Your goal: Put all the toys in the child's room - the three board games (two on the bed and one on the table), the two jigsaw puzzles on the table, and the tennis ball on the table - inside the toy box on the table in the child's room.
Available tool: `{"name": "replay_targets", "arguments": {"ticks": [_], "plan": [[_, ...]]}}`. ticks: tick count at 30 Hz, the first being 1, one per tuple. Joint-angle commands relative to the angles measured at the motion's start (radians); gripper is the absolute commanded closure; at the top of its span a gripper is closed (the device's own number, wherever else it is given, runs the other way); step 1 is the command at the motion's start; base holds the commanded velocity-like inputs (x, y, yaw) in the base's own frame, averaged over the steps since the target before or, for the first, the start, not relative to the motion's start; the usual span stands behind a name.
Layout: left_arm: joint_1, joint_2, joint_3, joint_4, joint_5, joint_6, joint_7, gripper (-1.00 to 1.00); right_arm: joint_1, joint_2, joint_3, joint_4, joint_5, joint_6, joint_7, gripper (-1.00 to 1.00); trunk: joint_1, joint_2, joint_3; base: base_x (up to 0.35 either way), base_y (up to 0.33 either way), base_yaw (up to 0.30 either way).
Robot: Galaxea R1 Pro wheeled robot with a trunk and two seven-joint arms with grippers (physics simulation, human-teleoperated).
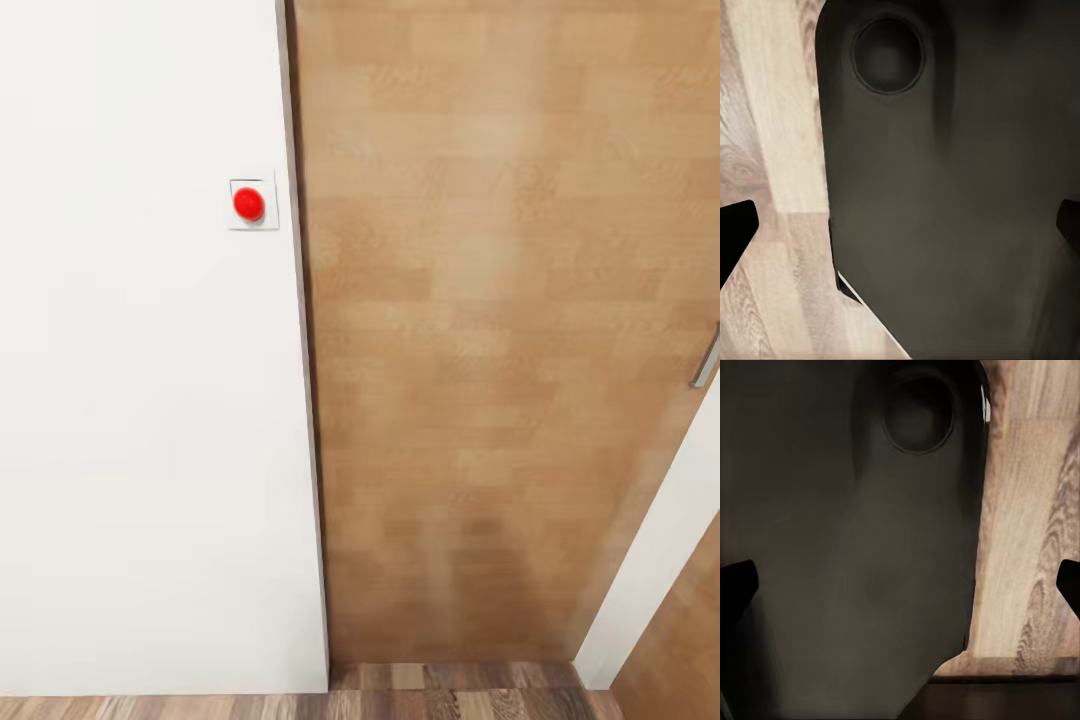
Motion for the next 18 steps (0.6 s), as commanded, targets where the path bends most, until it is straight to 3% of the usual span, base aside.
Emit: {"name": "replay_targets", "arguments": {"ticks": [1,5,18], "plan": [[0.000,0.000,0.000,0.000,0.000,0.000,0.000,-1.00,0.000,0.000,0.000,0.000,0.000,0.000,0.000,-1.00,0.000,0.000,0.000,0.000,0.000,0.000],[-0.002,-0.018,-0.001,-0.007,0.002,-0.006,0.000,-1.00,-0.002,0.014,0.000,0.000,-0.002,-0.002,-0.002,-1.00,0.000,0.000,0.000,0.000,0.000,0.000],[-0.002,-0.012,-0.001,-0.008,0.002,-0.006,0.000,-1.00,-0.002,0.017,0.001,0.000,-0.002,-0.011,-0.003,-1.00,0.000,0.000,0.000,0.000,0.000,0.000]]}}
